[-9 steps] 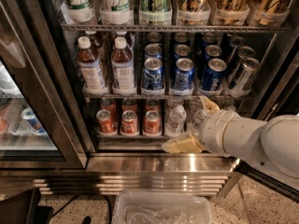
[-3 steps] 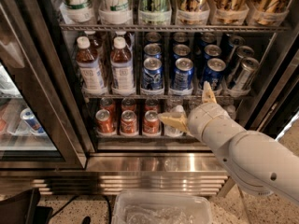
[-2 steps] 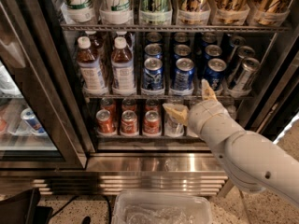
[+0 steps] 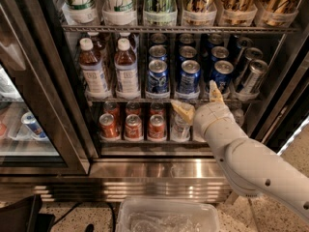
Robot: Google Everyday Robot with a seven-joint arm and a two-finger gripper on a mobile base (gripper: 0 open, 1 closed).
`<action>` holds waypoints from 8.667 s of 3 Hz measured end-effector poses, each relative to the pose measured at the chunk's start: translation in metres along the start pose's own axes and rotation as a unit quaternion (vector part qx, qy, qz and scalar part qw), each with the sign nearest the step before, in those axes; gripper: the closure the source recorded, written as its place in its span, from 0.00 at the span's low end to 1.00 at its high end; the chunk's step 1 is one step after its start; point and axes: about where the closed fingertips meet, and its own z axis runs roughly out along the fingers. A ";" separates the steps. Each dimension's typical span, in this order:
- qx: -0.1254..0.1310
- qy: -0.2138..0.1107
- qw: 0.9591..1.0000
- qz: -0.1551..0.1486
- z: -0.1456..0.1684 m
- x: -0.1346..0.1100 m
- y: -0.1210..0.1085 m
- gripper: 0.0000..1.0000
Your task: Pick pepsi can from middle shelf of fridge
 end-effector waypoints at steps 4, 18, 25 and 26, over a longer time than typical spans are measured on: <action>0.048 -0.037 0.997 0.051 0.016 -0.004 -0.002 0.27; 0.021 -0.091 0.989 0.116 0.055 -0.056 -0.011 1.00; -0.184 0.027 0.981 0.045 -0.102 -0.078 -0.035 1.00; -0.262 0.016 0.964 0.045 -0.102 -0.079 0.021 1.00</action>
Offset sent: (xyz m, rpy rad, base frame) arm 0.0147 0.0041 0.0026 0.1251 -0.0791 -0.0710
